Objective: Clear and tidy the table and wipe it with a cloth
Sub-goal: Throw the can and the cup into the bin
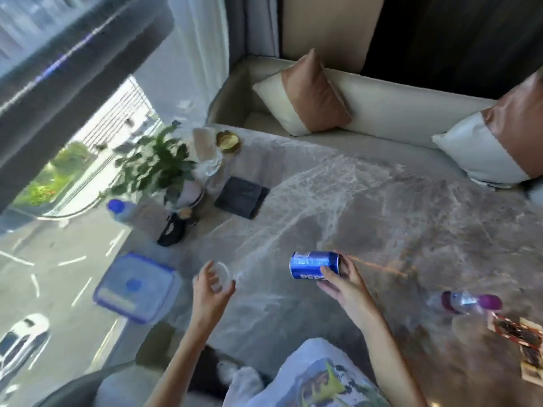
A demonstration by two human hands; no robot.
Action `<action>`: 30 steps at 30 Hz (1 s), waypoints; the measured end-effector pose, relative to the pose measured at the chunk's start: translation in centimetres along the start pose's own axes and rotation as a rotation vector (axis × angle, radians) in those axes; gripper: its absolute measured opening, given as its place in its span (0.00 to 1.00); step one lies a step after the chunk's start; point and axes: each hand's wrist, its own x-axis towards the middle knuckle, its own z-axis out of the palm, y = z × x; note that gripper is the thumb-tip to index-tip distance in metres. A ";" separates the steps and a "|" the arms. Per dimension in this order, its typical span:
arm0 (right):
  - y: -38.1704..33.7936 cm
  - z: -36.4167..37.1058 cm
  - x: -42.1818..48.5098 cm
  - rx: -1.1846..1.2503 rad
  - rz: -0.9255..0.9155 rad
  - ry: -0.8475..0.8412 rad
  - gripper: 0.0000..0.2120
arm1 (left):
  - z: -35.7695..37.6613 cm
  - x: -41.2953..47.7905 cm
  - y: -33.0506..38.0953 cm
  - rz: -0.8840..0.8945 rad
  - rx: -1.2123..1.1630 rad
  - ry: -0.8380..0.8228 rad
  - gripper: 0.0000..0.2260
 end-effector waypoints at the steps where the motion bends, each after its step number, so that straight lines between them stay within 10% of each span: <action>1: 1.1 1.7 -1.0 -0.006 0.018 -0.021 0.36 | -2.1 -1.0 -1.9 -0.022 -0.033 0.044 0.27; 20: 20.3 40.9 -10.5 -0.698 0.229 -0.848 0.24 | -32.8 -16.5 -25.4 -0.360 -0.614 0.770 0.27; 30: 24.8 46.6 -7.3 -0.793 0.309 -0.755 0.28 | -32.0 -14.4 -28.5 -0.552 -0.768 0.872 0.22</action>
